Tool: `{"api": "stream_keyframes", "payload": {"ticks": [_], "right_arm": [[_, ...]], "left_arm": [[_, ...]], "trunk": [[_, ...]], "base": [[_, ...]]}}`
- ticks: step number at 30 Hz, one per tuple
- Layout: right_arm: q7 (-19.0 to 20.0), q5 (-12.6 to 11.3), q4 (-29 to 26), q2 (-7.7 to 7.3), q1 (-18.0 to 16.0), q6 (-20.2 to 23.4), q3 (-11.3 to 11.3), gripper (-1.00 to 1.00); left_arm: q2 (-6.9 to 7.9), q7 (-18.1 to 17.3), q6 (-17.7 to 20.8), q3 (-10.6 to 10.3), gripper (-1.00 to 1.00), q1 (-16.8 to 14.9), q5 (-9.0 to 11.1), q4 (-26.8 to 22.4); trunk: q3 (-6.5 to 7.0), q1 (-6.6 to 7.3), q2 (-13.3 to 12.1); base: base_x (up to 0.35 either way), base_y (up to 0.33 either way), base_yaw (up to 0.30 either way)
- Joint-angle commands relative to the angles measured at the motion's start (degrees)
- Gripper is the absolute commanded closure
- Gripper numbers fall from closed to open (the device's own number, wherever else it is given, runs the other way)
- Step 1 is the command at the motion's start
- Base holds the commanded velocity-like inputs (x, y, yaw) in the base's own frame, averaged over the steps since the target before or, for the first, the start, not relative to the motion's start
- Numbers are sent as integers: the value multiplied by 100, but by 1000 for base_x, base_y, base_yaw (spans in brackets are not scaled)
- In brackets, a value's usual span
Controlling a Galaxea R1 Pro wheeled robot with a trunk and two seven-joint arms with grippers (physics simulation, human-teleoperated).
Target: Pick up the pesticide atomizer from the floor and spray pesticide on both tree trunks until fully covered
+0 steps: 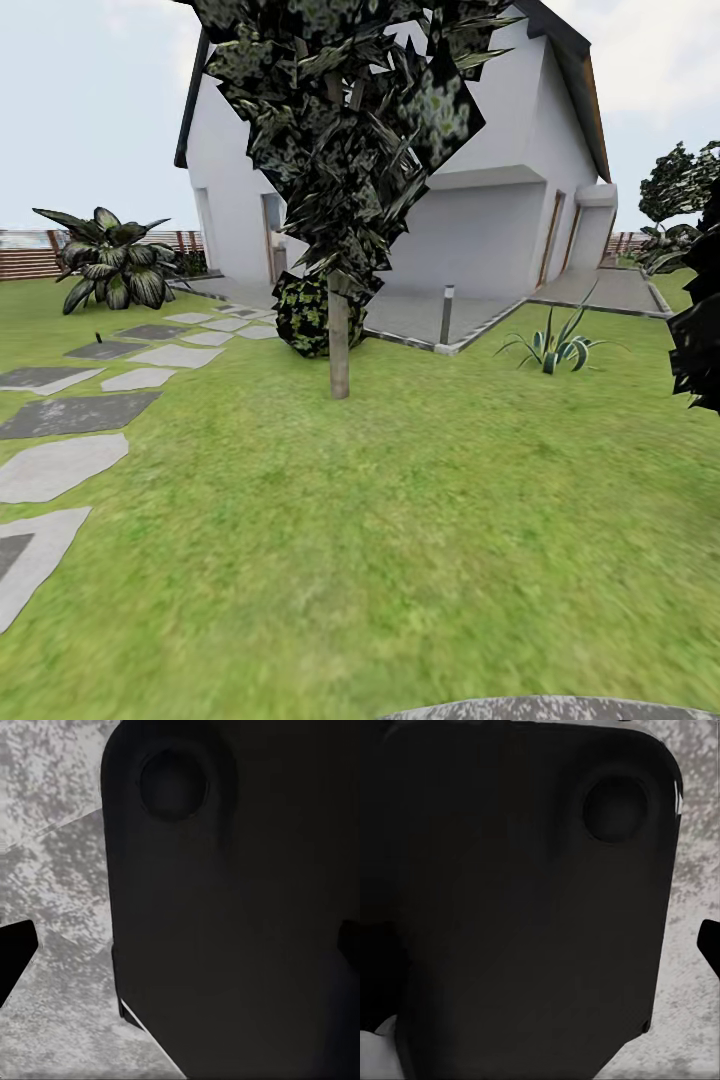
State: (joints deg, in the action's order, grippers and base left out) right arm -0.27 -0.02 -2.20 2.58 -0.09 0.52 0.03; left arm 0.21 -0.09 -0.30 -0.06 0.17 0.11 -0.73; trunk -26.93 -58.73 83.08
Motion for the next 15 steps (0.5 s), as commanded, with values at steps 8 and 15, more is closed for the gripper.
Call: {"api": "stream_keyframes", "payload": {"ticks": [8, 15], "right_arm": [[0, 7, -260, -162, 0, -234, -1, -100], [0, 10, -486, -387, -6, -459, -10, -100]], "left_arm": [[189, 15, -258, 25, -100, -46, 3, -255], [300, 80, -483, 85, -100, -267, -13, -483]], "trunk": [[0, 0, 0], [0, 0, 0]], "base": [[0, 0, 0], [0, 0, 0]]}}
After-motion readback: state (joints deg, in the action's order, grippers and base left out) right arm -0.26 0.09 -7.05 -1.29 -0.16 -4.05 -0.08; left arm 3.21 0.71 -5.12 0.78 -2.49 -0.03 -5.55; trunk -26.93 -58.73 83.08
